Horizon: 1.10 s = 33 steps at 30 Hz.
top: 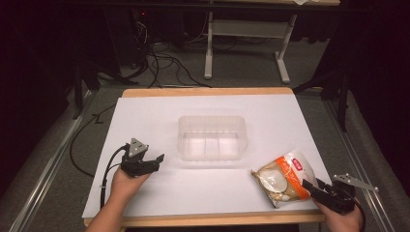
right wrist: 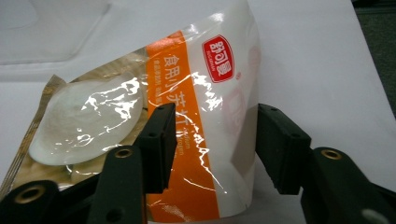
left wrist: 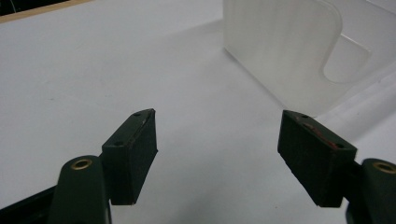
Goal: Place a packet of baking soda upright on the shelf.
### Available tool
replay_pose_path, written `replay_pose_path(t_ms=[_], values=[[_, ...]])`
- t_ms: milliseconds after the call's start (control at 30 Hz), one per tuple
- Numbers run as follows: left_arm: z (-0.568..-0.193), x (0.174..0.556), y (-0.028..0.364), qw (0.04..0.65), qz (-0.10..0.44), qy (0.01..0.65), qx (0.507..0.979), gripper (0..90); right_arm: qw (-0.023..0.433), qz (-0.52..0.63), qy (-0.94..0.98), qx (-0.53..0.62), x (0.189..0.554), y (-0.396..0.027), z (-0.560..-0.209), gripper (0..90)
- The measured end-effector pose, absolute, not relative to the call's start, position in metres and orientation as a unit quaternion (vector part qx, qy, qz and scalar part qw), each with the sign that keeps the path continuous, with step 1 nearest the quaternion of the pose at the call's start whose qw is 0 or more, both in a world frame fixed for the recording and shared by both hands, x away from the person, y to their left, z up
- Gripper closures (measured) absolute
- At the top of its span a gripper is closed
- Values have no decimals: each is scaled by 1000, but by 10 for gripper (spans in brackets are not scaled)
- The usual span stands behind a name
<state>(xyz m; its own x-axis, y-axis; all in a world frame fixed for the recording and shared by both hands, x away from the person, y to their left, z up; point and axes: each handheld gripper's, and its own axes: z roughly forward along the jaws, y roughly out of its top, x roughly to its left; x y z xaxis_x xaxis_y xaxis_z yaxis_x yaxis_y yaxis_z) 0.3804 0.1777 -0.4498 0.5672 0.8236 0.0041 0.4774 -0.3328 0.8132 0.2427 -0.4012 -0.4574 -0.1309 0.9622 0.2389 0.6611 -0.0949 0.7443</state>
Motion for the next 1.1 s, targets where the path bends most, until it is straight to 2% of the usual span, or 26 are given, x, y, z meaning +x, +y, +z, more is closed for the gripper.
replay_pose_path(t_ms=[300, 400, 567, 633, 833, 1100], values=[[-450, 380, 177, 401, 214, 411, 790, 287, 185, 374, 638, 647, 246, -408, -463, 611], [-450, 380, 177, 399, 216, 410, 792, 287, 172, 363, 635, 660, 248, -411, -467, 668], [-450, 378, 177, 396, 219, 408, 793, 287, 174, 368, 633, 658, 251, -412, -464, 861], [-450, 377, 178, 391, 222, 407, 795, 287, 176, 371, 634, 656, 251, -411, -462, 886], [-448, 371, 187, 393, 240, 412, 786, 289, 214, 402, 648, 610, 255, -395, -443, 900], [-448, 364, 201, 389, 245, 427, 779, 288, 223, 454, 635, 584, 258, -386, -425, 900]])
